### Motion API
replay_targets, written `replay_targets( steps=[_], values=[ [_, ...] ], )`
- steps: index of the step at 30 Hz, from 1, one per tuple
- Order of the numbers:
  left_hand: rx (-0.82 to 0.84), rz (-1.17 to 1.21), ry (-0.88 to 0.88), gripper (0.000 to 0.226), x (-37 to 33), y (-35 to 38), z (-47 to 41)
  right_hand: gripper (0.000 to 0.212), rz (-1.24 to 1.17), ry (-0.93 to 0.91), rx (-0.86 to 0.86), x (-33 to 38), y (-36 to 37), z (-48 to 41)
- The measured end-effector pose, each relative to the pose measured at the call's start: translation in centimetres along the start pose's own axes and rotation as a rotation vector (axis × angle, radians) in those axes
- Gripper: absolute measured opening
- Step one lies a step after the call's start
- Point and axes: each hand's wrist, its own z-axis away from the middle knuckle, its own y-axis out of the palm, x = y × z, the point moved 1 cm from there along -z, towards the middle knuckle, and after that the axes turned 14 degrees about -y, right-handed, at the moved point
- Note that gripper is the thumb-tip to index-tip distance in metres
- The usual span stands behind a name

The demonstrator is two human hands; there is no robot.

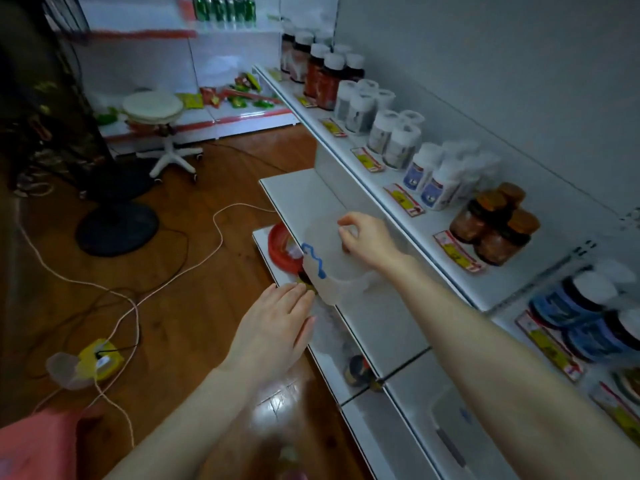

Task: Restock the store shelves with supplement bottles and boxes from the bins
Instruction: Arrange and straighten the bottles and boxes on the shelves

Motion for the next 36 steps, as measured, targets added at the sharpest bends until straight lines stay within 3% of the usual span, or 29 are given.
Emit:
replay_targets(
  steps=[6,10,19,24,32,36],
  values=[
    [0.041,0.014,-0.024,0.046,4.9,1.7,-7.1,0.031,-0.023,0.061,0.086,-1.8,2.5,-7.8],
    [0.06,0.02,0.053,0.044,8.9,4.2,-13.0,0.033,-0.022,0.16,0.084,-3.9,4.5,-11.7],
    [0.188,0.085,0.314,0.031,15.7,12.0,-24.7,0.033,-0.04,0.664,-0.049,-11.3,10.1,-12.6],
    [0.284,0.091,0.39,0.042,16.0,19.1,-27.7,0.039,-0.016,0.841,-0.083,-15.9,12.9,-10.8],
    [0.307,0.071,0.411,0.055,14.8,31.1,-31.4,0.029,0.11,0.902,-0.093,-26.0,18.5,-11.8],
    [0.317,0.071,0.47,0.055,14.9,34.8,-31.5,0.045,0.18,0.913,-0.087,-31.3,19.8,-13.1]
  ],
)
